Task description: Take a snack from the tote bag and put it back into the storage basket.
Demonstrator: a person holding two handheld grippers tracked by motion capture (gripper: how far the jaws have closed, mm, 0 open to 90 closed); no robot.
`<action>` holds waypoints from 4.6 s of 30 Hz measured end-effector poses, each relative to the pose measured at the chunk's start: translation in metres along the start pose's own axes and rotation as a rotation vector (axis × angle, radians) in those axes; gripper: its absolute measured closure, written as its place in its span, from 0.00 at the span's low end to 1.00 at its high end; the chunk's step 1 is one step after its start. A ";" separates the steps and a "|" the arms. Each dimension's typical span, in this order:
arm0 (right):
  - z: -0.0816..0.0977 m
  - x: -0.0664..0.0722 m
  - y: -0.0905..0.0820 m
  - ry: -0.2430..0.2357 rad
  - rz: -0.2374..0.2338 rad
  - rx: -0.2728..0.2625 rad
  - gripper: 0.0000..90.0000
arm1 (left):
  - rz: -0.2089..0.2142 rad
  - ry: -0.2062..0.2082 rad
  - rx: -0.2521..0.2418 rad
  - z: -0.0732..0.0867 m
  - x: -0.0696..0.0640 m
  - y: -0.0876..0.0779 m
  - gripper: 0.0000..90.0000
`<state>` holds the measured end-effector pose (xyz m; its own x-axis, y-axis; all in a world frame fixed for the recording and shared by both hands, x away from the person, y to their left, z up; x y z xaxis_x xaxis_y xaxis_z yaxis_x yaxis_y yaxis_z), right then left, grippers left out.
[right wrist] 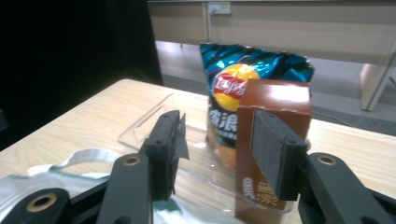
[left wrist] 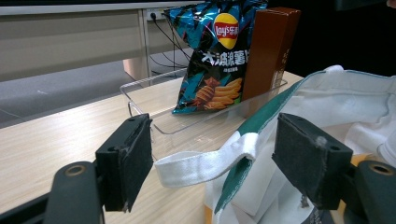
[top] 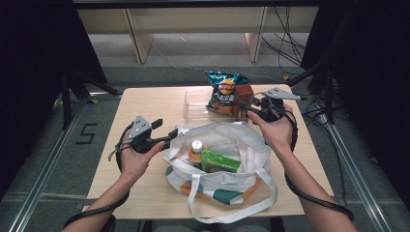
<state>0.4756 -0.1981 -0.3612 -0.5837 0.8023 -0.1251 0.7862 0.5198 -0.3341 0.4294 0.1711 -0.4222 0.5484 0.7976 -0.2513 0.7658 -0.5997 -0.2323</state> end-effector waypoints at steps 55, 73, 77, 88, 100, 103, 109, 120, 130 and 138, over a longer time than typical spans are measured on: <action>0.034 0.060 -0.050 -0.053 -0.354 0.075 0.62 | 0.016 -0.011 0.007 0.003 -0.001 0.004 0.30; 0.033 0.063 -0.053 -0.072 -0.401 0.084 0.60 | 0.015 -0.013 -0.001 0.000 -0.002 0.003 0.30; 0.034 0.066 -0.055 -0.077 -0.429 0.100 0.60 | 0.009 -0.008 0.003 0.001 -0.003 0.001 0.30; 0.038 0.078 -0.059 -0.118 -0.510 0.135 0.61 | 0.006 -0.008 -0.001 0.001 -0.002 0.000 0.30; 0.049 0.085 -0.059 -0.142 -0.561 0.199 0.63 | 0.009 -0.003 0.002 0.001 -0.003 0.001 0.30; 0.052 0.086 -0.057 -0.148 -0.556 0.214 0.64 | 0.006 0.001 0.001 0.001 -0.002 0.001 0.30; 0.057 0.085 -0.055 -0.167 -0.565 0.244 0.71 | 0.006 0.001 0.000 0.001 -0.002 0.000 0.30; 0.058 0.086 -0.058 -0.233 -0.563 0.257 0.97 | 0.008 0.003 0.001 0.001 -0.003 0.001 0.30; 0.052 0.084 -0.063 -0.274 -0.498 0.212 1.00 | 0.007 -0.003 -0.001 0.001 -0.003 0.001 0.30; 0.045 0.080 -0.068 -0.273 -0.479 0.180 1.00 | 0.006 0.000 -0.003 0.001 -0.003 0.001 0.30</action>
<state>0.3665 -0.1826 -0.3906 -0.9159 0.3727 -0.1489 0.3883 0.7294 -0.5632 0.4283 0.1685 -0.4224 0.5527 0.7942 -0.2527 0.7636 -0.6040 -0.2281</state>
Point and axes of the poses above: each handheld gripper's, and its own axes: y roughly forward along the jaws, z roughly out of its underside, x roughly to its left, the point moved 1 cm from there along y, roughly forward along the jaws, and after that the axes turned 14 degrees about -y, right-handed, at the moved point
